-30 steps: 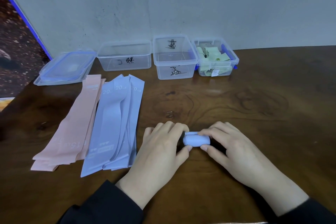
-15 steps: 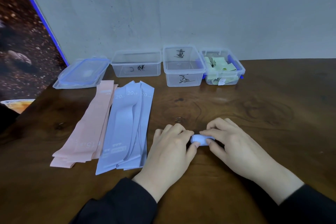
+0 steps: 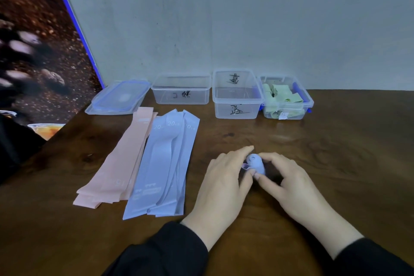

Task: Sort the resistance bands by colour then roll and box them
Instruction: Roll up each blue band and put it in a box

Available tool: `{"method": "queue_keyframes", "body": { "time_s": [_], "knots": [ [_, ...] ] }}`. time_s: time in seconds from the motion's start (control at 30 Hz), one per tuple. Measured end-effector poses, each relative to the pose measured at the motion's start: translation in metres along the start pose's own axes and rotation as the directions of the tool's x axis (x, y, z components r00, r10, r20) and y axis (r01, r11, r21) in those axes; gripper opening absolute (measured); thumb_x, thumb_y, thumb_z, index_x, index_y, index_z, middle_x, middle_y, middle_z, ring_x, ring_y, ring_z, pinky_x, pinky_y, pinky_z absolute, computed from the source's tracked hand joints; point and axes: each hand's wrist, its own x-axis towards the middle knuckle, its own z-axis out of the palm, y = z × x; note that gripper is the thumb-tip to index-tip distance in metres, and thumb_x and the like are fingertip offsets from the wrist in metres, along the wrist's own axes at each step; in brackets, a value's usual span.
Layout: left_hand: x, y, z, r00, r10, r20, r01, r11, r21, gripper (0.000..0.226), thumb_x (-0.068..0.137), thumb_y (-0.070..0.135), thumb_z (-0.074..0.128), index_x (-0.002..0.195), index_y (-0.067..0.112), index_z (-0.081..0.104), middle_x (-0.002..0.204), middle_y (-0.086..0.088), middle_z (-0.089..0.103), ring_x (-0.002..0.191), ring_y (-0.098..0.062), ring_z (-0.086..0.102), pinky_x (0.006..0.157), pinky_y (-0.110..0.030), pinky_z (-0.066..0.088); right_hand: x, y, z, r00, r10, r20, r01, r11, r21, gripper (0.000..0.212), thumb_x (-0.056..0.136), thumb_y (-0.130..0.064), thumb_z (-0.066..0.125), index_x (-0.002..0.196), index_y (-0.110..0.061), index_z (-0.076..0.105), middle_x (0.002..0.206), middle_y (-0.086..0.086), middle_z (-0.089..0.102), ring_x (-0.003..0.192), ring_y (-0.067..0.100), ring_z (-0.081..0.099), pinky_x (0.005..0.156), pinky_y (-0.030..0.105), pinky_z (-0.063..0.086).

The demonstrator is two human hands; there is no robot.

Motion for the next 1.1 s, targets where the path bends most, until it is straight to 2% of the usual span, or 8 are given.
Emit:
{"method": "queue_keyframes", "body": {
  "time_s": [0.1, 0.23, 0.47, 0.6, 0.7, 0.83, 0.97, 1.1],
  "knots": [
    [0.003, -0.002, 0.008, 0.995, 0.102, 0.001, -0.102, 0.991, 0.086, 0.038, 0.099, 0.034, 0.049, 0.136, 0.028, 0.057, 0.117, 0.013, 0.062, 0.103, -0.003, 0.051, 0.089, -0.03, 0.05, -0.001, 0.002, 0.0, 0.997, 0.073, 0.033, -0.075, 0.996, 0.058, 0.025, 0.092, -0.043, 0.067, 0.114, -0.051, 0.059, 0.11, -0.036, 0.064, 0.11, -0.011, 0.049, 0.087, 0.009, 0.038],
    [0.005, -0.011, 0.017, 0.982, 0.187, 0.027, -0.188, 0.951, 0.246, 0.041, 0.098, 0.033, 0.042, 0.132, 0.024, 0.063, 0.102, 0.008, 0.064, 0.086, -0.011, 0.054, 0.069, -0.037, 0.052, 0.0, 0.004, 0.0, 0.992, 0.107, 0.065, -0.106, 0.994, -0.012, 0.022, 0.09, -0.046, 0.066, 0.111, -0.041, 0.062, 0.101, -0.027, 0.069, 0.109, -0.024, 0.043, 0.109, 0.027, 0.031],
    [0.002, -0.007, 0.016, 0.986, 0.163, 0.037, -0.167, 0.952, 0.257, 0.038, 0.098, 0.031, 0.052, 0.135, 0.028, 0.06, 0.11, 0.012, 0.063, 0.093, -0.008, 0.055, 0.076, -0.034, 0.053, -0.001, 0.0, -0.004, 0.996, 0.077, 0.049, -0.079, 0.997, 0.027, 0.023, 0.09, -0.047, 0.063, 0.113, -0.043, 0.065, 0.108, -0.029, 0.063, 0.108, 0.001, 0.059, 0.103, 0.044, 0.045],
    [0.0, -0.004, 0.012, 0.997, -0.015, 0.079, 0.014, 1.0, 0.011, 0.044, 0.102, 0.034, 0.054, 0.145, 0.036, 0.047, 0.127, 0.02, 0.058, 0.116, 0.001, 0.051, 0.103, -0.024, 0.043, -0.002, 0.0, -0.005, 0.994, 0.076, 0.078, -0.081, 0.995, 0.061, 0.018, 0.095, -0.038, 0.067, 0.111, -0.045, 0.066, 0.109, -0.024, 0.065, 0.107, 0.004, 0.059, 0.099, 0.032, 0.045],
    [0.003, 0.001, 0.004, 0.988, -0.109, 0.11, 0.129, 0.971, -0.202, 0.033, 0.101, 0.033, 0.056, 0.133, 0.035, 0.06, 0.115, 0.022, 0.061, 0.11, 0.004, 0.055, 0.093, -0.015, 0.046, -0.005, -0.007, -0.011, 0.991, 0.107, 0.074, -0.122, 0.962, 0.242, 0.025, 0.095, -0.027, 0.07, 0.114, -0.043, 0.069, 0.109, -0.02, 0.07, 0.102, 0.003, 0.062, 0.087, 0.016, 0.045],
    [0.009, 0.011, -0.01, 0.962, -0.242, 0.13, 0.274, 0.879, -0.391, 0.017, 0.097, 0.038, 0.06, 0.111, 0.034, 0.071, 0.098, 0.019, 0.07, 0.097, 0.002, 0.062, 0.082, -0.016, 0.053, -0.004, -0.02, -0.019, 0.971, 0.222, 0.086, -0.231, 0.791, 0.566, 0.023, 0.093, -0.014, 0.072, 0.113, -0.025, 0.076, 0.106, -0.003, 0.077, 0.101, 0.017, 0.072, 0.093, 0.032, 0.056],
    [0.022, 0.019, -0.027, 0.953, -0.269, 0.139, 0.302, 0.807, -0.507, 0.009, 0.095, 0.037, 0.065, 0.098, 0.033, 0.073, 0.089, 0.016, 0.071, 0.088, -0.002, 0.066, 0.077, -0.021, 0.055, 0.004, -0.032, -0.023, 0.959, 0.248, 0.138, -0.266, 0.62, 0.738, 0.024, 0.089, -0.023, 0.07, 0.112, -0.019, 0.078, 0.111, 0.013, 0.075, 0.1, 0.027, 0.065, 0.093, 0.047, 0.05],
    [0.047, 0.021, -0.049, 0.95, -0.245, 0.193, 0.312, 0.736, -0.601, 0.007, 0.091, 0.031, 0.072, 0.092, 0.025, 0.074, 0.088, 0.005, 0.074, 0.078, -0.005, 0.065, 0.073, -0.025, 0.053, 0.022, -0.044, -0.032, 0.953, 0.249, 0.171, -0.277, 0.492, 0.825, 0.026, 0.09, -0.019, 0.067, 0.112, -0.009, 0.077, 0.118, 0.02, 0.071, 0.101, 0.023, 0.063, 0.088, 0.04, 0.048]
  ]
}}
